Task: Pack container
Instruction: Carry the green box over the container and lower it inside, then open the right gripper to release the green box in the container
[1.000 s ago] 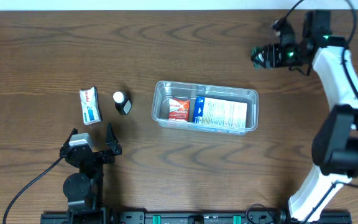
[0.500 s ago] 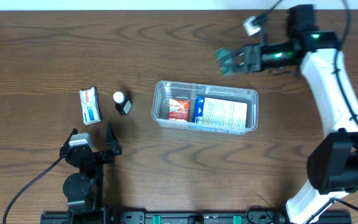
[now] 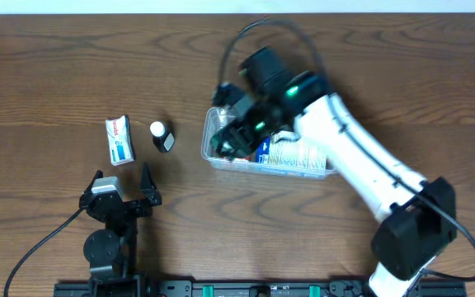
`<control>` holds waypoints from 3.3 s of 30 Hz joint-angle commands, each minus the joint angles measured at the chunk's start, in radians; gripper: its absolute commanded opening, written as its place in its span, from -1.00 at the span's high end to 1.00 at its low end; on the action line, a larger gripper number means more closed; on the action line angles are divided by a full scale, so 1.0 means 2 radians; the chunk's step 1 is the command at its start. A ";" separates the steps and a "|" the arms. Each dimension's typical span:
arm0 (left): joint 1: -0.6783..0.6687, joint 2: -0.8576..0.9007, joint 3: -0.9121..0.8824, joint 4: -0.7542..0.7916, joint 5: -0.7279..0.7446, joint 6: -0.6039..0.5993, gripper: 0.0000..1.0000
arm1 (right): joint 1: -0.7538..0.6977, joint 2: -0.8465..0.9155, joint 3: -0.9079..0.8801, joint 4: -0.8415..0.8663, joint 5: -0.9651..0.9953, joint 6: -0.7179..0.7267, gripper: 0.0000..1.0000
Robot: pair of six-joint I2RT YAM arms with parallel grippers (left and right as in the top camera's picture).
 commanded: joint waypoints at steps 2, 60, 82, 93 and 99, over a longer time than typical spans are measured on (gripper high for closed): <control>0.001 -0.003 -0.008 -0.018 0.002 0.009 -0.96 | 0.043 -0.005 0.005 0.009 0.170 0.101 -0.05; 0.001 -0.003 -0.008 -0.018 0.002 0.008 -0.96 | 0.053 0.000 -0.206 0.284 0.287 0.392 -0.02; 0.001 -0.003 -0.008 -0.018 0.002 0.009 -0.96 | 0.054 0.014 -0.206 0.289 0.286 0.415 -0.02; 0.001 -0.003 -0.008 -0.018 0.002 0.009 -0.96 | 0.054 0.014 -0.206 0.287 0.286 0.418 -0.29; 0.001 -0.003 -0.008 -0.018 0.002 0.008 -0.96 | 0.054 0.014 -0.206 0.287 0.286 0.418 -0.52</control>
